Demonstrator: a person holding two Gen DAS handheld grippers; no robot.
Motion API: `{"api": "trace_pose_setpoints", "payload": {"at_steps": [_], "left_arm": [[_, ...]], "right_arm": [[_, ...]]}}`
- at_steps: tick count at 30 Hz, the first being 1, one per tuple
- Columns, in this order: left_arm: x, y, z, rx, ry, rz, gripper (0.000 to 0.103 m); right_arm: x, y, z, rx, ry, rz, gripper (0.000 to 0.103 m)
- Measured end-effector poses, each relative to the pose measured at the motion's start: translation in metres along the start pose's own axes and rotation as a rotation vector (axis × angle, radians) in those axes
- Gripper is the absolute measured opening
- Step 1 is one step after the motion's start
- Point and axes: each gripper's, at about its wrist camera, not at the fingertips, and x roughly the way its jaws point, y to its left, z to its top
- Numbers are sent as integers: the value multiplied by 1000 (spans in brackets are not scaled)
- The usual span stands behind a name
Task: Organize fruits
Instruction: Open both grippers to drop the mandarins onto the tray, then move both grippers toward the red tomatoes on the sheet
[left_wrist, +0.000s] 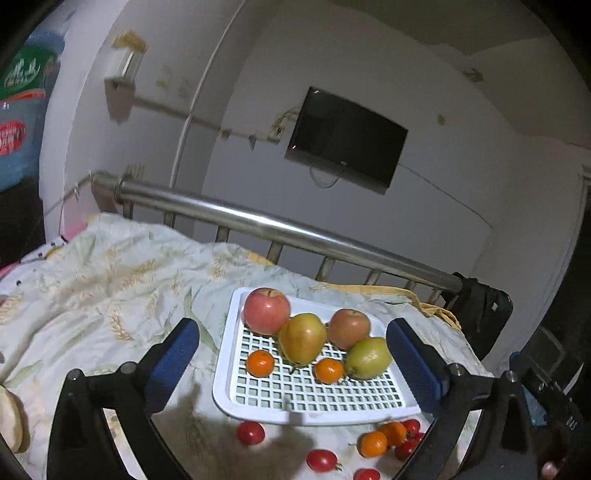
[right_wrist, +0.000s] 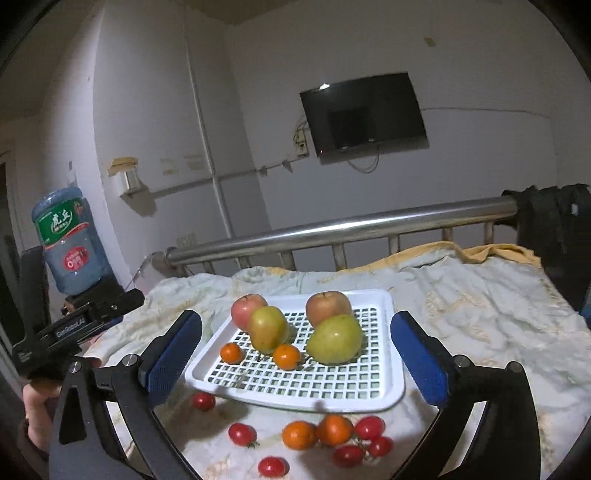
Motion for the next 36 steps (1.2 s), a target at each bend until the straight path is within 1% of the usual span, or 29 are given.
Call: {"api": "trace_pose_setpoints", "payload": {"at_steps": [2,6,10,12,14,18,22,25,29,33,35,36], "left_arm": [[-10,-7,-6,26,-22,-4,103],[-16,-21,-21,83,-17,-19,103],[-10,-29,-39,129,23,-25,103],[-3,-31,-47,146,64,-17,103],[2,-31,-53,149,82,-20,103],[13,-29,-63,161,121,-4,103],[22,-25,-75,149,173,-9,103],[32,-23,-83,146,217,-19,103],[45,-19,-95,148,276,-10,102],[53,-21,-102,171,315,-19,97],[57,-25,-105,185,344,-25,93],[60,-27,-107,192,358,-32,90]], "right_arm": [[-12,3,-1,-7,-24,-5,103],[-29,9,-7,-32,-61,-31,103],[-40,15,-17,-55,-77,-32,103],[-39,19,-23,-73,-68,-38,103],[-37,21,-30,-85,-54,-43,103],[-30,21,-44,-106,-10,-54,103],[-20,21,-56,-128,37,-68,103],[-12,20,-66,-140,86,-65,103],[-2,19,-82,-157,166,-56,103],[10,17,-97,-162,258,-27,102],[18,18,-106,-168,309,3,100],[22,19,-109,-175,328,8,97]]}}
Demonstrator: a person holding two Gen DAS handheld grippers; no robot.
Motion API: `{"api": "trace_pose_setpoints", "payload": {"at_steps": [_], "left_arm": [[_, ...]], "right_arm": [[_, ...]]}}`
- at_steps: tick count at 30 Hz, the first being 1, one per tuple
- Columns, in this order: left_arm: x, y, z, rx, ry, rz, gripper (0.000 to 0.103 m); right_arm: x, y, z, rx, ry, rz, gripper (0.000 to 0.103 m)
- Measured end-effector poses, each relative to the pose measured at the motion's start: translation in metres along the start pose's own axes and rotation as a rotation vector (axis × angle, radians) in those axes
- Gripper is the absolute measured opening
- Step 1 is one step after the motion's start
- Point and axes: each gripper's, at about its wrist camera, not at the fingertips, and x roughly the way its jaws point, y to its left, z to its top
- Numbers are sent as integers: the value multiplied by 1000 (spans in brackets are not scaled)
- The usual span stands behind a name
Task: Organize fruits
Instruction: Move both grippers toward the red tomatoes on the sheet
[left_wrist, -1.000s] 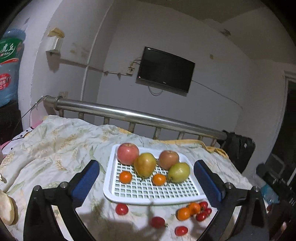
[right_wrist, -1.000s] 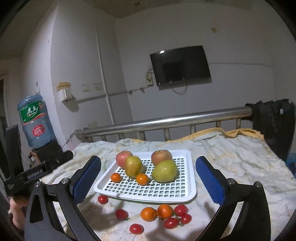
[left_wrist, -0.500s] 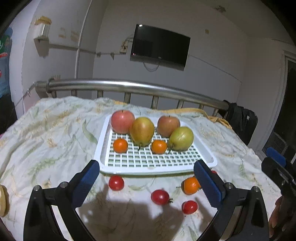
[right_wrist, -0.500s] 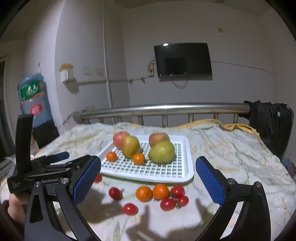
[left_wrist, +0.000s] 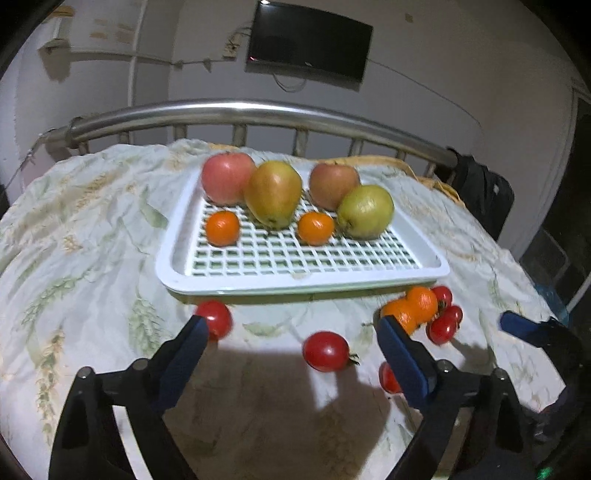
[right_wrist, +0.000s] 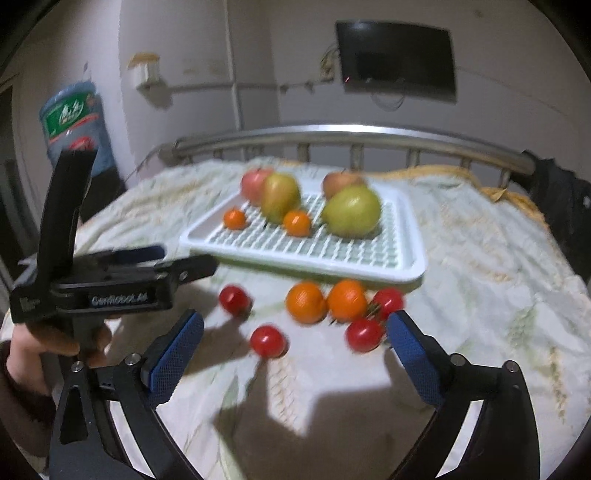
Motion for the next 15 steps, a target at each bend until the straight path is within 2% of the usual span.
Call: {"api": "trace_pose_setpoints", "payload": {"at_steps": [7,9,12,15], "left_arm": [[24,-12,-6,46,90,-19,72],[28,-15,-7,53,106,-24,70],[35,-14,-9,49,134,-34,59],[40,-13,-10,38,152,-45,53]], "right_arm": [[33,13,-12,-47,132,17,65],[39,14,-12,-45,151,22,61],[45,14,-13,-42,172,23,54],[51,13,-13,-38,191,23,47]]}}
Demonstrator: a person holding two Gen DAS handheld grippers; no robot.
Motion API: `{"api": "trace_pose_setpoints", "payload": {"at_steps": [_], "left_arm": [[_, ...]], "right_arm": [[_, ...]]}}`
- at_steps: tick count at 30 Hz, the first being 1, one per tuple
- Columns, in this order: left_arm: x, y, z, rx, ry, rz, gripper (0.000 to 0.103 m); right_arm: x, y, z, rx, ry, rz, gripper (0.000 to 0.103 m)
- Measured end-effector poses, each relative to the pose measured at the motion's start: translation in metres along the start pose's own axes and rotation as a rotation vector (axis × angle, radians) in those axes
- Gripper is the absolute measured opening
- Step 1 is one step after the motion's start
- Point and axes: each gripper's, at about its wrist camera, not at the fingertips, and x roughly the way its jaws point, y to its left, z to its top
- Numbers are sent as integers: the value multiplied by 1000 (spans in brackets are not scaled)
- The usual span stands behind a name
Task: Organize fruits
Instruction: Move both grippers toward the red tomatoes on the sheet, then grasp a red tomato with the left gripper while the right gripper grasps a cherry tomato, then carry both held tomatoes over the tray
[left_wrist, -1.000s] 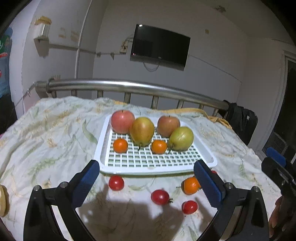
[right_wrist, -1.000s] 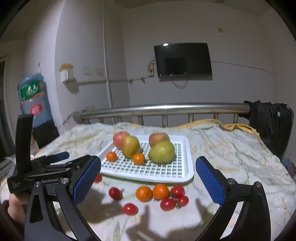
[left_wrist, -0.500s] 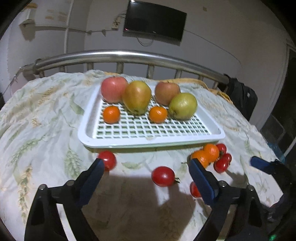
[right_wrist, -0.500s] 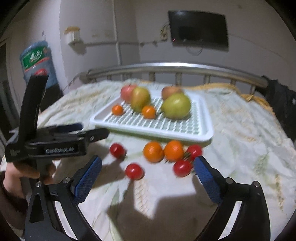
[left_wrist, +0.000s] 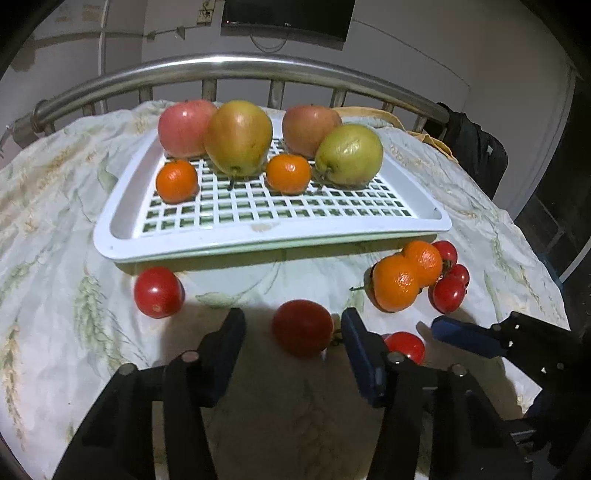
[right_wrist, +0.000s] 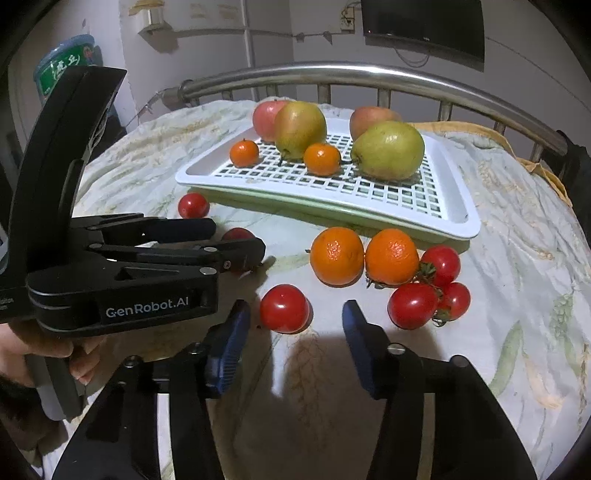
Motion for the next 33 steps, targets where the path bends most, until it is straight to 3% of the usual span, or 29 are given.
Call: {"api": "trace_pose_setpoints", "payload": {"at_steps": [7,33], "left_arm": [[5,-1,-2,-3,13,-32,36],[-40,9,2,-44,-112,-71,35]], "right_arm": [[4,1,1,1,16,32,27],[-27,-9,0,58,-91,44,27]]}}
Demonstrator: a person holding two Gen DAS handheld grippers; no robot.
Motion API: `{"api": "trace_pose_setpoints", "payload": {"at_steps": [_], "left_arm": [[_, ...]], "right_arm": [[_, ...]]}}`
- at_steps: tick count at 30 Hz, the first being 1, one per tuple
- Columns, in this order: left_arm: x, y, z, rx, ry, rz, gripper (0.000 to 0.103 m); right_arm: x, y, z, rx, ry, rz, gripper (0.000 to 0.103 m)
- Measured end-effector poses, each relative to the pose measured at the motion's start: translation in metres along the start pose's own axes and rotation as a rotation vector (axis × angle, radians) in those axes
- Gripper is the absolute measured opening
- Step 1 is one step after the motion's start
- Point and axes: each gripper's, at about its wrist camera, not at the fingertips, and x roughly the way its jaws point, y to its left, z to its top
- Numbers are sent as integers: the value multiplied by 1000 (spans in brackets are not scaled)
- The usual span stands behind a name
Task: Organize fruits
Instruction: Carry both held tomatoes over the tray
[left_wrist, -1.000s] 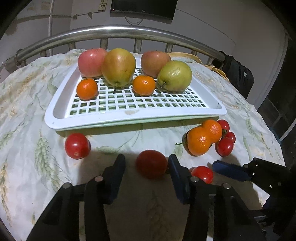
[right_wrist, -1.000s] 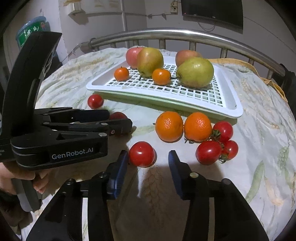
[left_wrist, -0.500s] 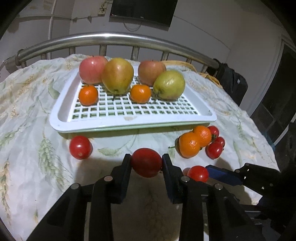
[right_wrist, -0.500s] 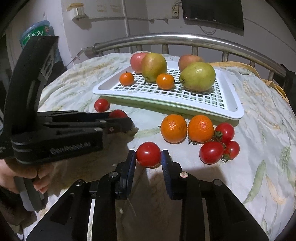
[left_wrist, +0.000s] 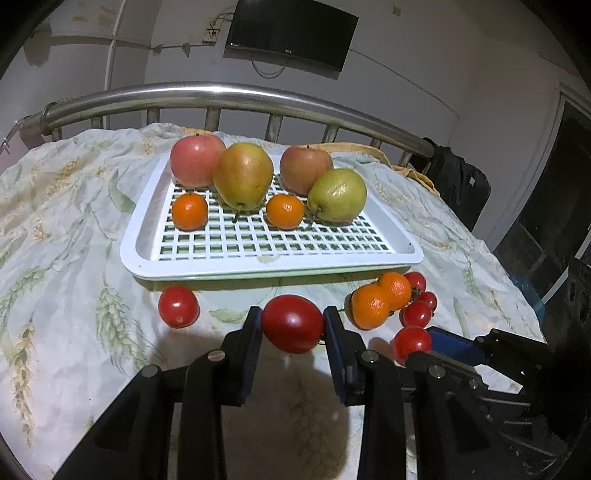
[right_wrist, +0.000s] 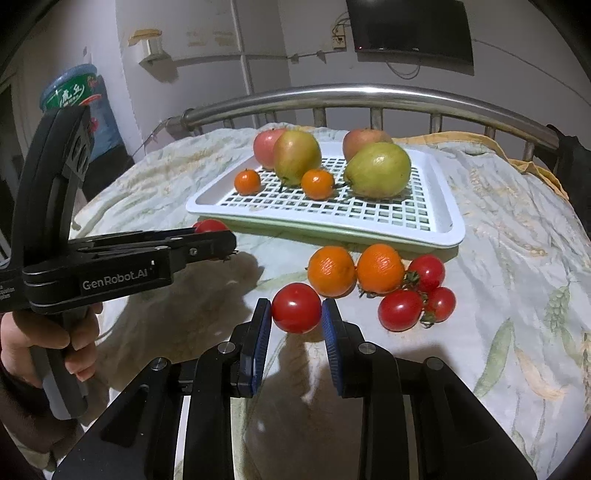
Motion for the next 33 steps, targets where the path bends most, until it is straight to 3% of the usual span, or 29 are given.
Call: {"api": "trace_pose_setpoints", "payload": {"at_steps": [11,18,26,33], "left_arm": [[-29,6,18,-7,-71,6,35],[-38,37,40,-98,-106,5,35],[-2,40,59,-108,-42,8,35],[47,31,62,-87,48,27,35]], "right_arm": [[-25,-24,18,66,-68,-30,27],[-41,-50,44,137,-114,-41,27],[-17,-62,71,215,-95,43,27],[37,-49,87,182,1,17,27]]}}
